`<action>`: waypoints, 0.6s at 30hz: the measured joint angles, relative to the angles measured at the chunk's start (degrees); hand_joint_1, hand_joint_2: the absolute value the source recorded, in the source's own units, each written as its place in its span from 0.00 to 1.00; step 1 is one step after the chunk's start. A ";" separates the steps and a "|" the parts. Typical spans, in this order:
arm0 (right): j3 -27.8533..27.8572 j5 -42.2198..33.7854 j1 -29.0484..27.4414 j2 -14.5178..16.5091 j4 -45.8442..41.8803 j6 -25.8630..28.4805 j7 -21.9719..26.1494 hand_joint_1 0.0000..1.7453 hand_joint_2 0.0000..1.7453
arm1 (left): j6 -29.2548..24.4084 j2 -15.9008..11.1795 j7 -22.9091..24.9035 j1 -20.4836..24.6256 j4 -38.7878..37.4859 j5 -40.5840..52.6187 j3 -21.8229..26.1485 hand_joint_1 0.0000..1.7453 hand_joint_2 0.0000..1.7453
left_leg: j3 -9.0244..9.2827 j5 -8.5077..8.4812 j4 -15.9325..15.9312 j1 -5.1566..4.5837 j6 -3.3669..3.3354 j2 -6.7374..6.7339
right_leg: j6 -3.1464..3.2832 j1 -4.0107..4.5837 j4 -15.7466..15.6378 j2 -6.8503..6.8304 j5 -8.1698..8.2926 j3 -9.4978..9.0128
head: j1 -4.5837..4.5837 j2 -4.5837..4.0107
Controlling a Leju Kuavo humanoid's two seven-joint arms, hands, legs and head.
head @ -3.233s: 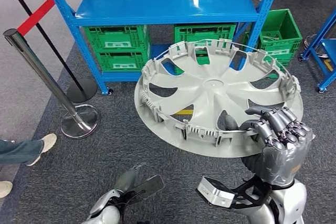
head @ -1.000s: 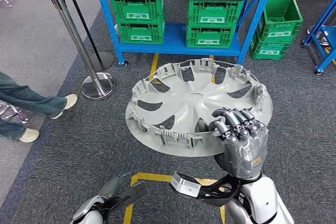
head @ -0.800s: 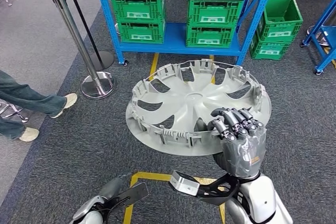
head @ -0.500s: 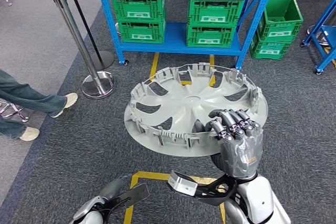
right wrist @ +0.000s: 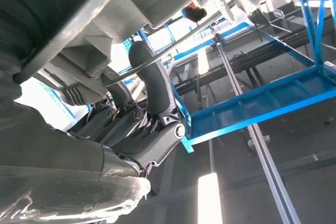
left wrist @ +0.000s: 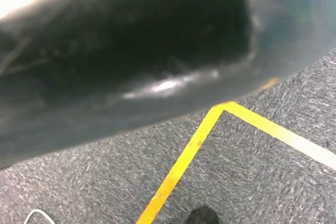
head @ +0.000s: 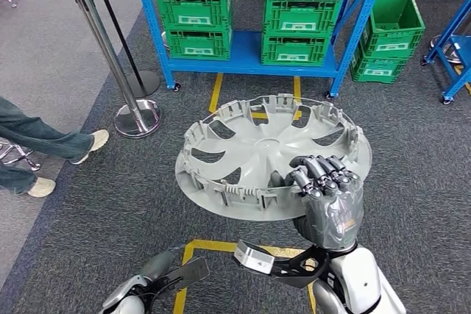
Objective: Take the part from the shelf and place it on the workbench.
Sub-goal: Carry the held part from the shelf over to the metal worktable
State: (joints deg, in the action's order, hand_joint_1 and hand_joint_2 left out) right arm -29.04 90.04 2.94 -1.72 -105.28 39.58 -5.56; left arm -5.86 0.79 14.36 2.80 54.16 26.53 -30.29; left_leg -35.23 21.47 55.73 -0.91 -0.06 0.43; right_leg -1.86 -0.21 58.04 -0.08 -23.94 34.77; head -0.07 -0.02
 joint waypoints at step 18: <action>-0.45 -0.01 0.06 -0.27 0.45 0.00 -0.22 1.00 1.00 | 0.03 0.13 -0.01 -0.17 0.00 -0.17 0.47 0.00 0.00 | -0.34 0.29 0.32 -0.36 -0.90 0.01 | -0.60 -0.37 -0.27 -0.01 0.18 0.08 | -0.03 0.00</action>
State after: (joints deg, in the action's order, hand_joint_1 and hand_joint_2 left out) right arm -29.49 90.03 3.01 -1.99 -104.83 39.58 -5.78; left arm -5.84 0.92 14.35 2.63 54.16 26.36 -29.82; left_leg -35.56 21.77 56.05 -1.27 -0.96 0.44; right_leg -2.46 -0.58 57.77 -0.09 -23.76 34.85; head -0.10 -0.02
